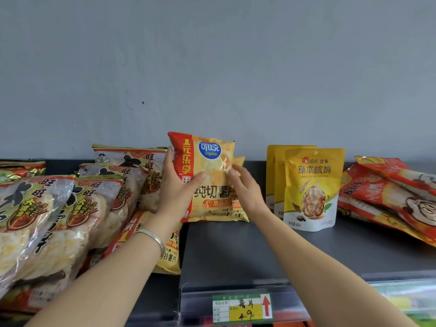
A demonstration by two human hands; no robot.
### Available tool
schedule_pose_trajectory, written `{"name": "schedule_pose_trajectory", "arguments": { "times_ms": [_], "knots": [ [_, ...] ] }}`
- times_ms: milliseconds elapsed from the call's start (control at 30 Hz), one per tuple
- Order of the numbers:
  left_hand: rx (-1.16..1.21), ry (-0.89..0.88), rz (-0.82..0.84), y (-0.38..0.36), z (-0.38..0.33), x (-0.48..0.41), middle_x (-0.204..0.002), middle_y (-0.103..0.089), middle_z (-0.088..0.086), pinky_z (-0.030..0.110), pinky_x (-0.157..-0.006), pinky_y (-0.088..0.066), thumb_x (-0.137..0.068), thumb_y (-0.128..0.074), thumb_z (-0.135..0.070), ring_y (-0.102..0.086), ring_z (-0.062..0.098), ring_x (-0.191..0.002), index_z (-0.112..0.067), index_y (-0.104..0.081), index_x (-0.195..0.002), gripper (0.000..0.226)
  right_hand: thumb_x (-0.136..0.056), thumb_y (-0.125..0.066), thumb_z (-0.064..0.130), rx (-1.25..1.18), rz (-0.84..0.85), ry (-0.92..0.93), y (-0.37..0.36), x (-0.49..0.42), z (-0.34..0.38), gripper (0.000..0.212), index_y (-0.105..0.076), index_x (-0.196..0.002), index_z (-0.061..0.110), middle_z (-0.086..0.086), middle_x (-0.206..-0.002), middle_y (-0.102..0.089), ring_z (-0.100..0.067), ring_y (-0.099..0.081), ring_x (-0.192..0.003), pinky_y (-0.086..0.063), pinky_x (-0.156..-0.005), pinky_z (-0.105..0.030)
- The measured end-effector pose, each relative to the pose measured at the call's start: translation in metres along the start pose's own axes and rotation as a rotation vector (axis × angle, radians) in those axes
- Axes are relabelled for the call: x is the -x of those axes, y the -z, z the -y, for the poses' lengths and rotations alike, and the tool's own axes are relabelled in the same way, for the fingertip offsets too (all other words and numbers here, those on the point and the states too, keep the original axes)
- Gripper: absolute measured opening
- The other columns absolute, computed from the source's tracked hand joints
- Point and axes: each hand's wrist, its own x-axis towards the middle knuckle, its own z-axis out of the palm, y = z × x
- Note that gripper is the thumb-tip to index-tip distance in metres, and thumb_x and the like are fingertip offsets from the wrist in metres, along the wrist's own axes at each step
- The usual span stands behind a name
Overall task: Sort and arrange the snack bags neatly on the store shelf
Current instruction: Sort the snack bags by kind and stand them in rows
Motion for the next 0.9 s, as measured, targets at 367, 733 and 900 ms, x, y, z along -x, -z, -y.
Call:
{"name": "schedule_pose_trajectory", "arguments": {
  "times_ms": [367, 733, 900],
  "knots": [
    [-0.13, 0.221, 0.308, -0.038, 0.024, 0.025, -0.143, -0.036, 0.004, 0.047, -0.104, -0.038, -0.092, -0.056, -0.028, -0.042, 0.023, -0.129, -0.036, 0.01, -0.148, 0.086, -0.092, -0.058, 0.04, 0.213, -0.054, -0.093, 0.018, 0.023, -0.017, 0.063, -0.027, -0.146, 0.028, 0.003, -0.118, -0.064, -0.017, -0.065, -0.102, -0.057, -0.084, -0.045],
    [-0.299, 0.184, 0.226, -0.017, 0.012, 0.039, -0.148, -0.029, 0.012, 0.042, -0.103, -0.038, -0.096, -0.048, -0.033, -0.037, 0.026, -0.133, -0.025, -0.006, -0.15, 0.069, -0.093, -0.057, 0.04, 0.609, -0.167, 0.107, 0.017, 0.039, -0.004, 0.063, -0.029, -0.147, 0.023, -0.006, -0.146, -0.039, -0.025, -0.037, -0.134, -0.043, -0.1, -0.038],
    [-0.471, 0.11, 0.183, 0.024, 0.014, 0.05, -0.149, -0.032, 0.008, 0.036, -0.105, -0.033, -0.096, -0.05, -0.029, -0.033, 0.023, -0.136, -0.024, -0.02, -0.148, 0.06, -0.094, -0.056, 0.033, 0.763, -0.149, 0.333, 0.0, 0.054, 0.009, 0.052, -0.042, -0.142, 0.02, -0.005, -0.147, -0.04, -0.025, -0.035, -0.134, -0.041, -0.103, -0.039]
  ]
}}
